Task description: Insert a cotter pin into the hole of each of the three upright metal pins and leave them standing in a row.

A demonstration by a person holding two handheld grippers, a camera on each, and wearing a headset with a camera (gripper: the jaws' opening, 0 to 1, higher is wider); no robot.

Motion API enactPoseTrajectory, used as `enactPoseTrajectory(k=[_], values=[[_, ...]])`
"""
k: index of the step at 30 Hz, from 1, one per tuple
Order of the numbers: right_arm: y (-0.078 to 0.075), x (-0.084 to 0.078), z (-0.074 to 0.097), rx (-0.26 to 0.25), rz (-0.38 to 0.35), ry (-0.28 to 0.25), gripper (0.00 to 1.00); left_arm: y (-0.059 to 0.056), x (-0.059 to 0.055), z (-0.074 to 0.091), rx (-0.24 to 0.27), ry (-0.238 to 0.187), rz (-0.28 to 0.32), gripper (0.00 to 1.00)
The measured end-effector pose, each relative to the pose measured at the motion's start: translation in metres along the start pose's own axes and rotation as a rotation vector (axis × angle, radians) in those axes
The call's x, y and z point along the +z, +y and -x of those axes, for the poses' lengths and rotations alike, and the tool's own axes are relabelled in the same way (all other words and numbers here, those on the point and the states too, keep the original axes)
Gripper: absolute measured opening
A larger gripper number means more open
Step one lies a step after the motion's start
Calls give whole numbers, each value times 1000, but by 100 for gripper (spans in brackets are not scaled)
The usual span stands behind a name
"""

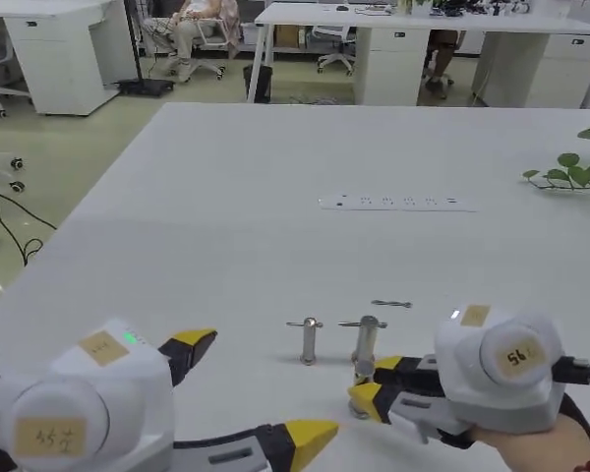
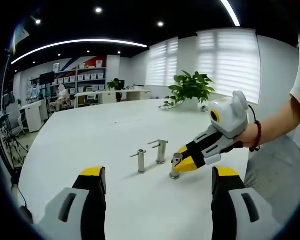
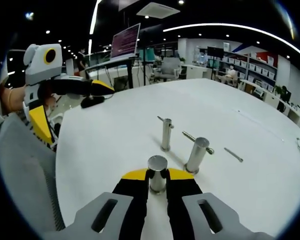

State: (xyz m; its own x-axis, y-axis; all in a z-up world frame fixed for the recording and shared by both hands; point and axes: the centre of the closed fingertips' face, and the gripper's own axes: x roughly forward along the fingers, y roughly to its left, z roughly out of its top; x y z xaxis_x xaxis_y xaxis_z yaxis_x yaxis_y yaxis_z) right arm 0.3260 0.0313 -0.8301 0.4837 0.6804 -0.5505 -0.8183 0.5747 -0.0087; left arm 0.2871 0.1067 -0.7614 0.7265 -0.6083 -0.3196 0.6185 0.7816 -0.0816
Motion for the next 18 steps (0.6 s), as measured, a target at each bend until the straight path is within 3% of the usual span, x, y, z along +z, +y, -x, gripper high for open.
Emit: enactPoseTrajectory(k=[8,18], values=[[0,0,0,5,-28,-15,15,-5,1,-3,-16,-1,-5,89],[3,2,9,41,-36,-25,26,-8,3,-7,-23,-10,-7,94]])
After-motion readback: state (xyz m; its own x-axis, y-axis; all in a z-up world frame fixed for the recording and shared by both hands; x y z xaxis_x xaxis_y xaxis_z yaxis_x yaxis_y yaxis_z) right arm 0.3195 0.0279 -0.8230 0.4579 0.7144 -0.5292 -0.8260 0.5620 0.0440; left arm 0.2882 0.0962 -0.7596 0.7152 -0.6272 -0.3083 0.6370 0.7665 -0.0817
